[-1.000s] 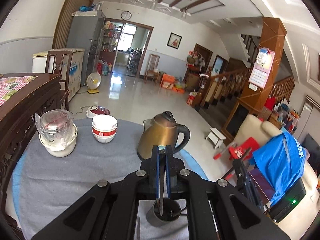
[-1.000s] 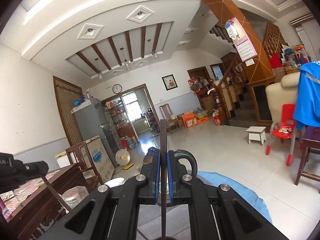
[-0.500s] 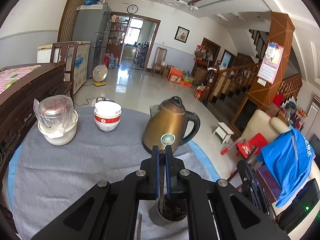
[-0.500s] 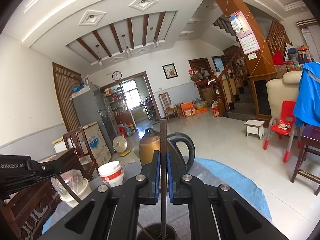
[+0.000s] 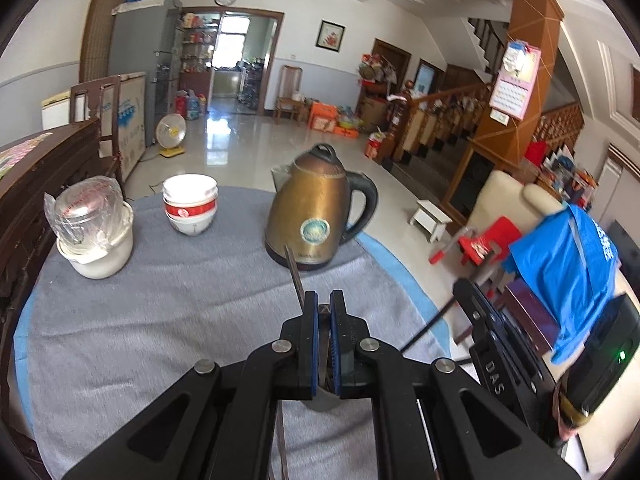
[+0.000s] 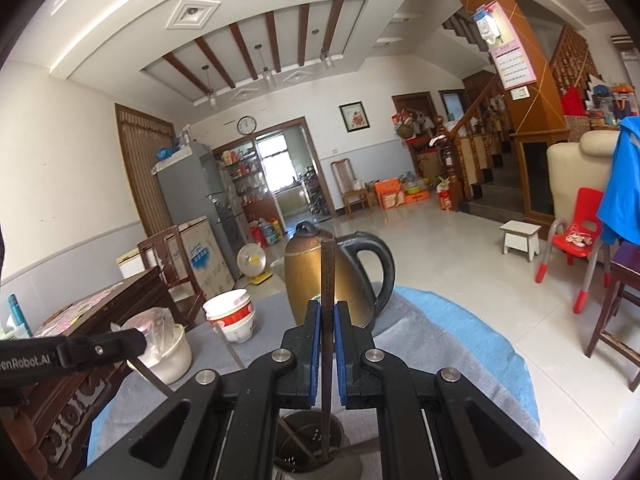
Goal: Organize utensils
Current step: 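Lower the chopstick into the grey cup and open the right gripper, then move the open right gripper back to the remaining chopsticks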
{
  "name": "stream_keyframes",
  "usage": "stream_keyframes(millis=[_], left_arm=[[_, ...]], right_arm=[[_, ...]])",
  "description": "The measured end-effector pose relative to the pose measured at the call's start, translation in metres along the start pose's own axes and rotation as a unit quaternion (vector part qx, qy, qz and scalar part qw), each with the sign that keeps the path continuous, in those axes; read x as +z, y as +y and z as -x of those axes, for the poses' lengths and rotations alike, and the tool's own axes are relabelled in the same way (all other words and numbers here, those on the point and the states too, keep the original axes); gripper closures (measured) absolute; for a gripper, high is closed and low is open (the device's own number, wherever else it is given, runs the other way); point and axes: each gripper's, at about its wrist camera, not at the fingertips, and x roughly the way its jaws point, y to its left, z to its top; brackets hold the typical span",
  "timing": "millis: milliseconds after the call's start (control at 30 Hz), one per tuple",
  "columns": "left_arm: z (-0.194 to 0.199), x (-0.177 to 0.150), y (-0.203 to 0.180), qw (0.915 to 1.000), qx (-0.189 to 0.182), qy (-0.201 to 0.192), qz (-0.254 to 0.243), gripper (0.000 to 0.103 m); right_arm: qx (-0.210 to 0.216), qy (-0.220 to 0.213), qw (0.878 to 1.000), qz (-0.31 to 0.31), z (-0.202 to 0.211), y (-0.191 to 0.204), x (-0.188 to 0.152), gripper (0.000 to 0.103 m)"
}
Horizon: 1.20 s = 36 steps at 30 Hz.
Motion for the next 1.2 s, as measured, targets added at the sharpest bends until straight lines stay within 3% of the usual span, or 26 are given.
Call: stream_keyframes(millis=[200, 333, 400, 433, 467, 500, 533, 633, 833, 1033, 1200], left_arm=[[0.008, -0.007, -0.001, 0.9997, -0.013, 0.011, -0.015, 0.096], [0.016, -0.011, 0.002, 0.9995, -0.02, 0.014, -0.022, 0.076], [0.024, -0.014, 0.003, 0.9994, -0.018, 0.007, -0.029, 0.068], [0.029, -0.015, 0.005, 0.9994, -0.016, 0.003, -0.032, 0.062], [0.034, -0.016, 0.007, 0.9994, -0.013, -0.003, -0.032, 0.06], [0.037, -0.016, 0.01, 0.9994, -0.01, -0.007, -0.033, 0.058], [0.043, -0.017, 0.014, 0.9994, -0.005, -0.013, -0.032, 0.055], [0.053, -0.02, 0.028, 0.9993, 0.012, -0.023, -0.027, 0.051], [0.056, -0.033, 0.06, 0.9968, 0.076, -0.015, -0.021, 0.039], [0.033, -0.064, 0.093, 0.9933, 0.104, 0.05, 0.008, 0.039], [0.013, -0.098, 0.105, 0.9876, 0.116, 0.104, 0.018, 0.039]], right_arm=[[0.023, 0.023, 0.999, -0.002, 0.001, -0.003, -0.005, 0.094], [0.035, 0.04, 0.998, -0.013, 0.001, -0.006, -0.006, 0.092], [0.04, 0.046, 0.998, -0.022, 0.004, -0.009, -0.006, 0.083], [0.048, 0.044, 0.997, -0.03, 0.007, -0.011, -0.006, 0.069], [0.057, 0.039, 0.997, -0.037, 0.011, -0.014, -0.006, 0.044], [0.063, 0.027, 0.997, -0.042, 0.018, -0.015, -0.005, 0.033], [0.063, 0.012, 0.997, -0.043, 0.024, -0.017, -0.005, 0.031], [0.061, -0.007, 0.997, -0.04, 0.038, -0.021, -0.001, 0.034], [0.064, -0.05, 0.995, -0.053, 0.077, -0.033, 0.007, 0.063], [0.09, -0.037, 0.995, -0.029, 0.101, -0.028, -0.002, 0.064], [0.113, 0.019, 0.993, -0.013, 0.097, -0.016, -0.034, 0.064]])
